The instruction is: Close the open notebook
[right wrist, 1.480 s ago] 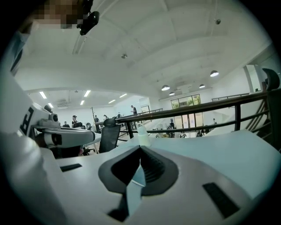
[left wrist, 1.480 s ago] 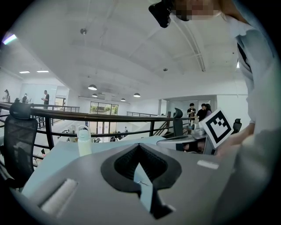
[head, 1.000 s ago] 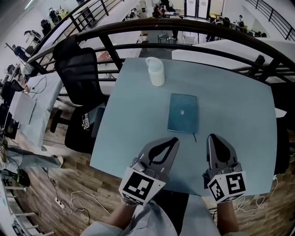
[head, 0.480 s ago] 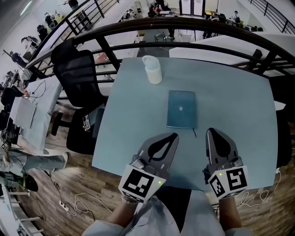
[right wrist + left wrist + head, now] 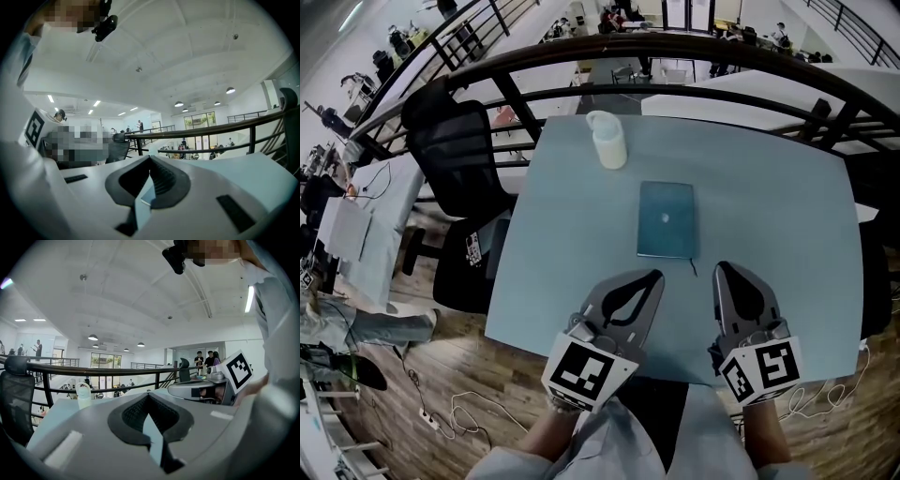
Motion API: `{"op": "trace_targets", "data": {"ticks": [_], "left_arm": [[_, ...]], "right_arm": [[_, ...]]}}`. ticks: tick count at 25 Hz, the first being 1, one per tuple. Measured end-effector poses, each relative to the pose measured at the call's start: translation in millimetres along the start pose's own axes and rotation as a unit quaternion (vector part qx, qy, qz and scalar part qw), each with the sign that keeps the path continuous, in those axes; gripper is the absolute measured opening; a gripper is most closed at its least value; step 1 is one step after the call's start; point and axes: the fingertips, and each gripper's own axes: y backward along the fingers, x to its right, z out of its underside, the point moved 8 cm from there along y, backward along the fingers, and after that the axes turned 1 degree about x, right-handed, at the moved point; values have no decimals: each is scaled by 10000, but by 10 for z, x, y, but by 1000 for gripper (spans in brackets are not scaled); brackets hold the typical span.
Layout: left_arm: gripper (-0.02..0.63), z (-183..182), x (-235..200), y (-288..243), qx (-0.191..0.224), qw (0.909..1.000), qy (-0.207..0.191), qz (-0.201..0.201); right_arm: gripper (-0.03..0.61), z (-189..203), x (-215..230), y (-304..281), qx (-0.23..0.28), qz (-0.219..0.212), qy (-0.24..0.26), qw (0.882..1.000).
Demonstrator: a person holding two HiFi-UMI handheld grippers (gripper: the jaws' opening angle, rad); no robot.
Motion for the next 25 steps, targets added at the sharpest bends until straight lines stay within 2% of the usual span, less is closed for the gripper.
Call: {"op": "trace_targets", "data": {"ticks": [13, 17, 25], "left_arm": [[5, 1, 36, 1, -34, 10000, 20, 87], [5, 21, 33, -8, 47, 9996, -181, 218], [5, 2, 74, 10, -29, 9999, 32, 137]], "right_arm": [[2, 0, -38, 16, -45, -38, 46, 10000], [2, 1, -45, 24, -71, -35, 47, 10000], [2, 5, -50, 45, -79, -53, 76, 9999]]}}
